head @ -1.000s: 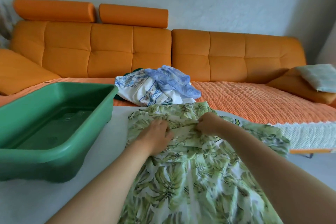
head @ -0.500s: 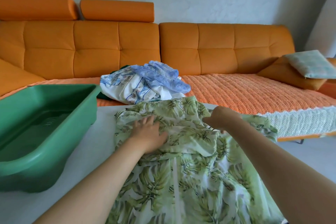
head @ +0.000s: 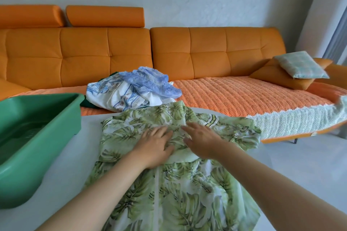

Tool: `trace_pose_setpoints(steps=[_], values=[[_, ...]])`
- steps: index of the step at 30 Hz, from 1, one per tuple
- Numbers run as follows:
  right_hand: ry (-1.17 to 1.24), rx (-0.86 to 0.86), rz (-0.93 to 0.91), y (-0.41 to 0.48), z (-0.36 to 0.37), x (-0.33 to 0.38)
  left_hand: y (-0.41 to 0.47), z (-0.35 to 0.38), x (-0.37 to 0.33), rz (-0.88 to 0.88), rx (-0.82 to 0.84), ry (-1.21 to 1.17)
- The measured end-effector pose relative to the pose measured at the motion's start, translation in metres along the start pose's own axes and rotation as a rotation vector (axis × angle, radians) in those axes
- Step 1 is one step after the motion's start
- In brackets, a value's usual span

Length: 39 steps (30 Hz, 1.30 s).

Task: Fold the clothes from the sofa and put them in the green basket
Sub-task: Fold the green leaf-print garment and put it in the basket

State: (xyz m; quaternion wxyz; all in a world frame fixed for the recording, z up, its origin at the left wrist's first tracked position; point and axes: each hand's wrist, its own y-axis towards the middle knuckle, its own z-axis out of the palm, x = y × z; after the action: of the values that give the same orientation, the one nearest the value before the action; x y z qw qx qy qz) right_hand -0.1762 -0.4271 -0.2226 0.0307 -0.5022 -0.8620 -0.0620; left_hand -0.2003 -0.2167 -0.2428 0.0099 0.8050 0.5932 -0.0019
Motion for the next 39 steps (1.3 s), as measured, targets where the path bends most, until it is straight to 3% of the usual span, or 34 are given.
trace_pose_setpoints(steps=[5, 8, 10, 12, 14, 19, 24, 27, 30, 34, 39], values=[[-0.154, 0.284, -0.024, -0.018, 0.017, -0.009, 0.005, 0.012, -0.026, -0.035, 0.209, -0.001], [0.04, 0.207, 0.027, -0.019, 0.008, -0.021, 0.016, 0.003, -0.033, -0.077, 0.252, 0.022], [0.121, 0.024, 0.079, -0.021, -0.002, -0.036, 0.024, -0.007, -0.04, -0.075, 0.183, 0.029], [0.086, -0.129, 0.164, -0.026, -0.014, -0.057, 0.035, -0.014, -0.05, -0.025, 0.053, 0.03], [0.03, -0.177, 0.269, -0.036, -0.023, -0.079, 0.046, -0.016, -0.062, 0.022, 0.042, -0.012], [-0.017, -0.019, 0.4, -0.055, -0.029, -0.124, 0.066, 0.014, -0.089, 0.002, 0.249, -0.055], [-0.167, 0.123, 0.411, -0.056, -0.02, -0.138, 0.084, 0.014, -0.099, -0.058, 0.231, -0.062], [-0.173, 0.085, 0.432, -0.05, -0.021, -0.133, 0.088, 0.003, -0.112, -0.027, 0.087, -0.099], [-0.009, -0.109, 0.455, -0.04, -0.026, -0.127, 0.089, -0.009, -0.131, 0.051, -0.06, -0.4], [0.303, -0.352, 0.383, -0.027, -0.041, -0.114, 0.088, -0.031, -0.145, -0.003, -0.035, -0.95], [0.647, -0.568, 0.261, -0.02, -0.055, -0.092, 0.085, -0.055, -0.125, -0.089, -0.141, -1.164]])
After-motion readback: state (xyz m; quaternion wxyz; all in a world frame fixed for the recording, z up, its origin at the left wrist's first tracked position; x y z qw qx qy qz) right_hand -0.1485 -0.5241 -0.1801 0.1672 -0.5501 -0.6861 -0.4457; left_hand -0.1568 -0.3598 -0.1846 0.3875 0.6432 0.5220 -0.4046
